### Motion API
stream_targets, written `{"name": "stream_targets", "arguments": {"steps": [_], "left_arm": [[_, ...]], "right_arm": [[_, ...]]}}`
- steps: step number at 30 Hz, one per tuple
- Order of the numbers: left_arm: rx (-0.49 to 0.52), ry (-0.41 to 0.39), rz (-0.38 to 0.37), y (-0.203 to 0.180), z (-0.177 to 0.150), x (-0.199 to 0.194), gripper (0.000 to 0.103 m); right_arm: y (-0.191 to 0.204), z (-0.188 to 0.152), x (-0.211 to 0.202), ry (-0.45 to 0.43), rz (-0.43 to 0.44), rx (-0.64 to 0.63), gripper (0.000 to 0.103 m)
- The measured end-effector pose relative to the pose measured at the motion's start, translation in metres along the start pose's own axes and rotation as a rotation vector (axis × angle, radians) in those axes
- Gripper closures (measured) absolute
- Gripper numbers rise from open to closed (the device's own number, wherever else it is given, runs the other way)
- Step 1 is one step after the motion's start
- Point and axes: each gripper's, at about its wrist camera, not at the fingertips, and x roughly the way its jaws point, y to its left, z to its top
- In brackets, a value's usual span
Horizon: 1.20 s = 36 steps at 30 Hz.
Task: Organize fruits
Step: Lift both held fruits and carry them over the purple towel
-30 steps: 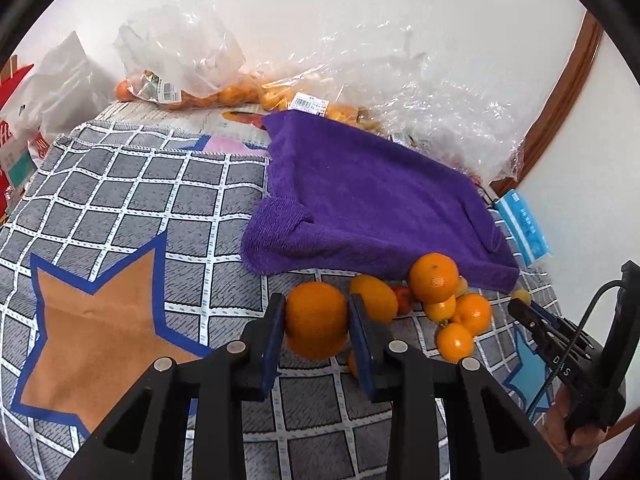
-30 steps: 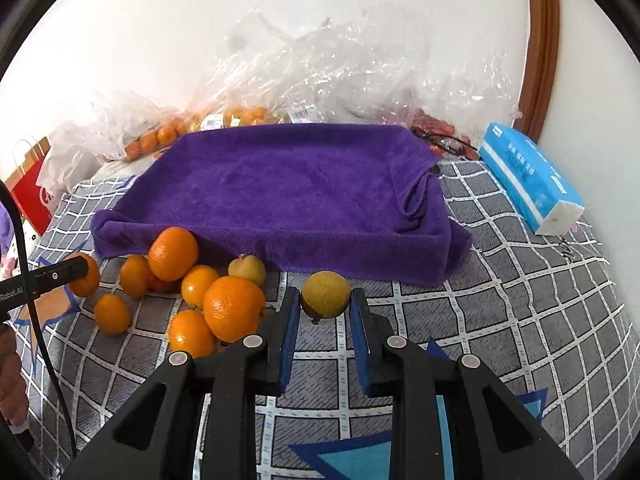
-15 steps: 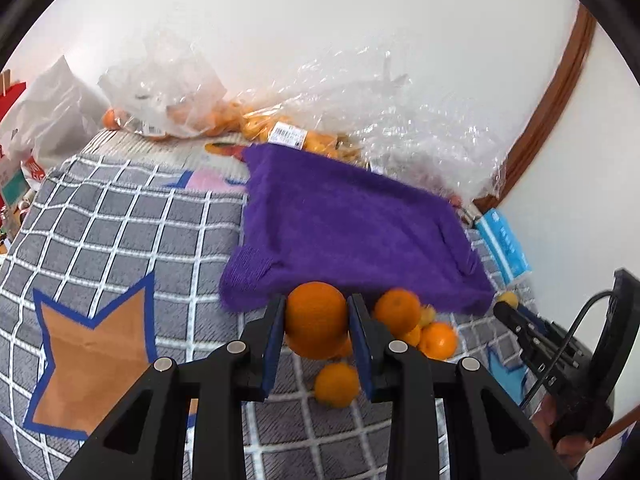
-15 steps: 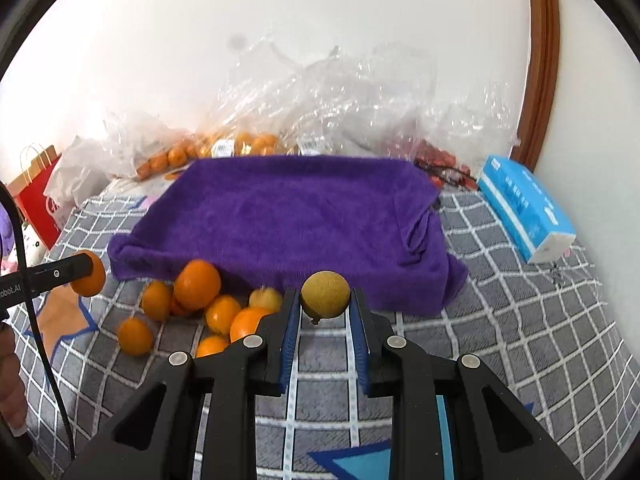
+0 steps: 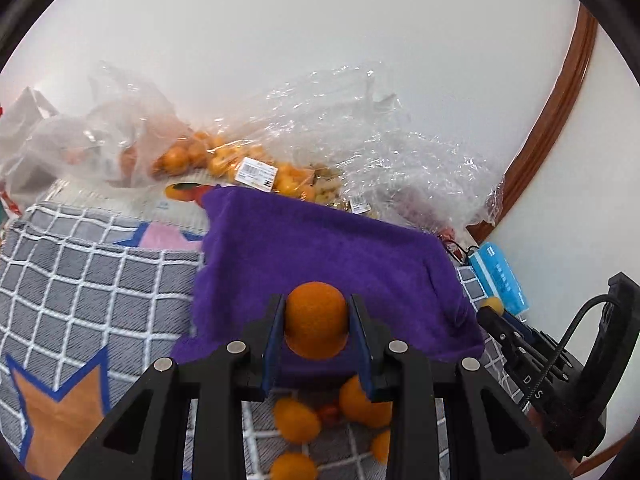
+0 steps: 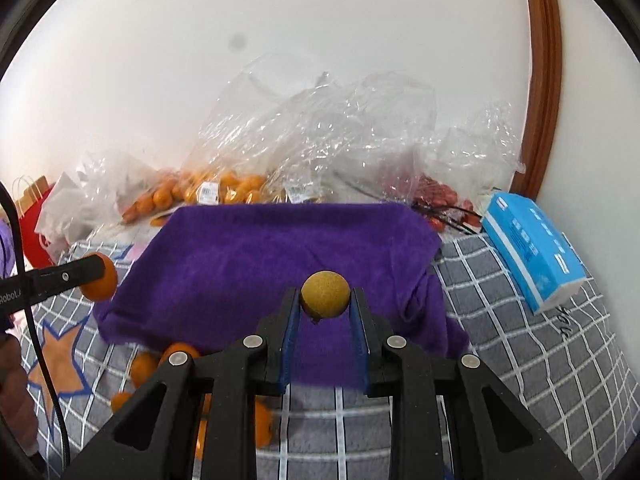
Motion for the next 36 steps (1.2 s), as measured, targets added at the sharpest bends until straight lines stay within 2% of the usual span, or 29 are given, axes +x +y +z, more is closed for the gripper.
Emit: {"name": "stream_targets", "arguments": {"steps": [8,13,20,24,36], "left_arm": [[0.018,-0.007,0.014,-0.007,0.006,0.025,0.073],[0.012,0.026,0.02,-0.001,0.0,0.04,0.073],[0.002,0.054,0.024,0.005,-0.005,0.051,0.073],[0.0,0.06,0.026,0.007,-0.006,0.055,0.073],[-0.015,0.088,0.035,0.013,-0.009,0.066,0.073]], "right_arm": [[-0.004,0.02,0.023,-0.02,-0.001,-0.008,0.078],[-0.01,0.014,0.034,-0.019,0.051,0.004,0.078],[-0.024,0.012,0.044,-0.002,0.038,0.038,0.078],[-0.03,0.008,0.053,0.021,0.061,0.053,0.078],[-0.02,-0.007,0.07,0.069,0.049,0.01,0.078]]}}
